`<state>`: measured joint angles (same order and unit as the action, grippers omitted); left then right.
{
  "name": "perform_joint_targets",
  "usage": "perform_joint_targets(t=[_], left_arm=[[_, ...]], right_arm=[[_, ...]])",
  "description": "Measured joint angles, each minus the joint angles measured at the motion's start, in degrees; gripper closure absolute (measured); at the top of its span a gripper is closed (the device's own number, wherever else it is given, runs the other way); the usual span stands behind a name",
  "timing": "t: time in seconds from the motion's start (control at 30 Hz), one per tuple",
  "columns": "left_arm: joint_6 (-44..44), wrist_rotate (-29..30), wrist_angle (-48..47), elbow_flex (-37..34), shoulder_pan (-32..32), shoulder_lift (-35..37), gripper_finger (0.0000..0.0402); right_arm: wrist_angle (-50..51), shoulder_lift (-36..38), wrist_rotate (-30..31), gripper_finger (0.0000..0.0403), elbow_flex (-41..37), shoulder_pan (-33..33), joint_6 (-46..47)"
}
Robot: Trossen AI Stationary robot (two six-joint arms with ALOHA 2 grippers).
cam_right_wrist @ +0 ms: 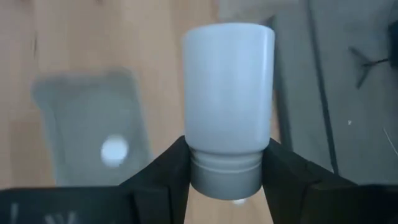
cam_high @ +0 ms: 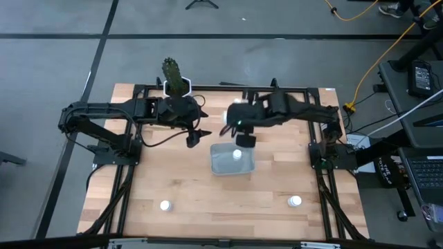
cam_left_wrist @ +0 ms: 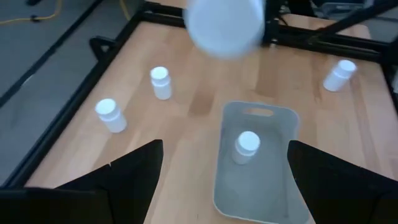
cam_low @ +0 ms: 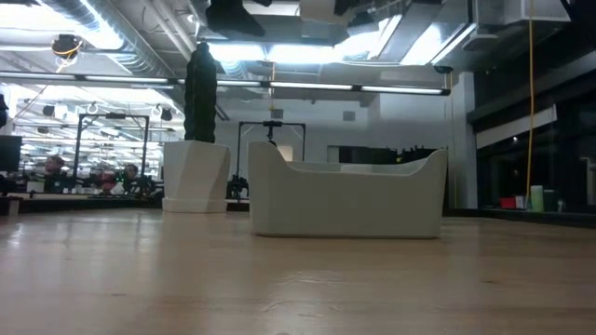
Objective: Pick and place pill bottles into a basket
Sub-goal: Put the white pill bottle into the gray bin
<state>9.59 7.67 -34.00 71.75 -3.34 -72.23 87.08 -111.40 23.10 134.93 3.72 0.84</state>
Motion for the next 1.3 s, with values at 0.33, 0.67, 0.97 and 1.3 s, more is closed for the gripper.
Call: perform_joint_targets(t=[0.33, 0.67, 0.97, 1.3], left_arm=[[1.9, 8.6, 0.3, 0.0, 1.1, 0.0, 0.0066], [2.1, 12.9, -0.8, 0.0, 3.8, 0.0, 0.0066], [-2.2, 20.8, -9.4, 0.0, 6.7, 0.9, 0.0066], [-3.8, 23.9, -9.9, 0.0, 6.8, 2.6, 0.0066]], right_arm=[[-32.7, 7.4, 0.0, 0.0251, 0.0, -0.3, -5.2], [-40.5, 7.3, -1.7, 0.0251, -2.2, -0.2, 5.8], [-27.9, 7.2, -20.4, 0.0251, -2.2, -4.3, 19.9], [-18.5, 6.5, -58.6, 0.0251, -2.1, -7.6, 39.0]])
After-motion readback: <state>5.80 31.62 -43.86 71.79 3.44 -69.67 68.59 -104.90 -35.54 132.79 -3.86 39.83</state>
